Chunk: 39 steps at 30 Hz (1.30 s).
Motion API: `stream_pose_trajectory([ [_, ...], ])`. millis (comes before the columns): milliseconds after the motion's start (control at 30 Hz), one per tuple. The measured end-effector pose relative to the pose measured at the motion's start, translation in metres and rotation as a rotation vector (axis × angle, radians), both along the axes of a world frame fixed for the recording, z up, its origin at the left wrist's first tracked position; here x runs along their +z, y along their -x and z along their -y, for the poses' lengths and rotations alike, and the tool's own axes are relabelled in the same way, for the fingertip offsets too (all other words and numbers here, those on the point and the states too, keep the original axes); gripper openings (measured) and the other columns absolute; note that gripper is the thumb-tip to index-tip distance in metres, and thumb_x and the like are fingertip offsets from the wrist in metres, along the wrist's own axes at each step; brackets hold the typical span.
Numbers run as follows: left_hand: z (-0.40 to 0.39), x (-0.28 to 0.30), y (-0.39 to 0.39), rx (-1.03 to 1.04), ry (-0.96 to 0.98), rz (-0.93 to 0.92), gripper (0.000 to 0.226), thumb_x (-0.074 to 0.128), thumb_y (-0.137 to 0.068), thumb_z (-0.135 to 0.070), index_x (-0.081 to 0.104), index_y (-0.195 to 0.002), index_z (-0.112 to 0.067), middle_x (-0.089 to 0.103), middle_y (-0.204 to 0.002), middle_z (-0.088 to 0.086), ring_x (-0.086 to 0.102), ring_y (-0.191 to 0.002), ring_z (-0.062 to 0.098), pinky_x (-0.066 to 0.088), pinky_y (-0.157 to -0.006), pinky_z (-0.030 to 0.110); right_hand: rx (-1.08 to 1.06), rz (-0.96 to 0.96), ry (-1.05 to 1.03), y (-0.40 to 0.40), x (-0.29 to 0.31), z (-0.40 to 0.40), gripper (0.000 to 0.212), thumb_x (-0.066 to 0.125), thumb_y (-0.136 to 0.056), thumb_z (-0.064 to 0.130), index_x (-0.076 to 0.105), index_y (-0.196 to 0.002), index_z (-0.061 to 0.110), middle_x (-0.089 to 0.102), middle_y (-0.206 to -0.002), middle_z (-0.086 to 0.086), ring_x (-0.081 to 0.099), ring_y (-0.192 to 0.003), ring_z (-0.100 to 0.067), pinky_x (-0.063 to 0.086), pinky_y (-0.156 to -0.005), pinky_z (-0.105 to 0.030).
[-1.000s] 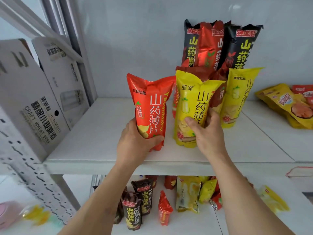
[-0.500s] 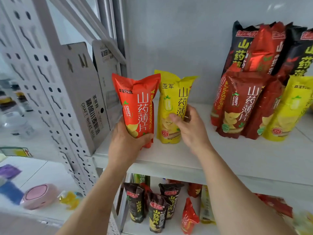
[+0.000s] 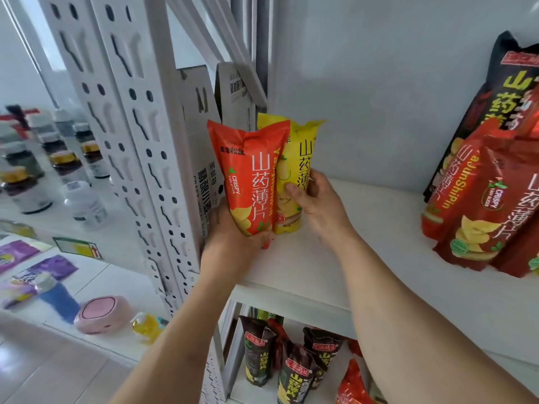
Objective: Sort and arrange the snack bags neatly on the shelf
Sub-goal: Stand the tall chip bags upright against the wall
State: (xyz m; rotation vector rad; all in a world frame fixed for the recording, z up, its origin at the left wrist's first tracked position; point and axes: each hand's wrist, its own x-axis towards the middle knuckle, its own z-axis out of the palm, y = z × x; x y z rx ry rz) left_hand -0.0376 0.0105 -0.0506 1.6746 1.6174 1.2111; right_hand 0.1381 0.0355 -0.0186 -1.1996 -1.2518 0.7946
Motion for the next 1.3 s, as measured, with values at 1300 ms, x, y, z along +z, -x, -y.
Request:
stream_pose_trajectory([
  [1300,0.093,0.016,-0.242,-0.365,-0.517,-0.356,0.051,0.061,-0.096,-0.034,0.053,-0.14,-0.01,0.054,-0.142,0.01,0.049,-0.132,0.03,0.045,-0.104,0.046,-0.713,0.879,-0.11,-0.202,0.025,0.208,0.029,0.06,-0.095,0.034,0.064,-0.118,0.017,0.066,-0.113,-0.002,0.062,-0.103,-0.024,0.053,-0.081,-0.04],
])
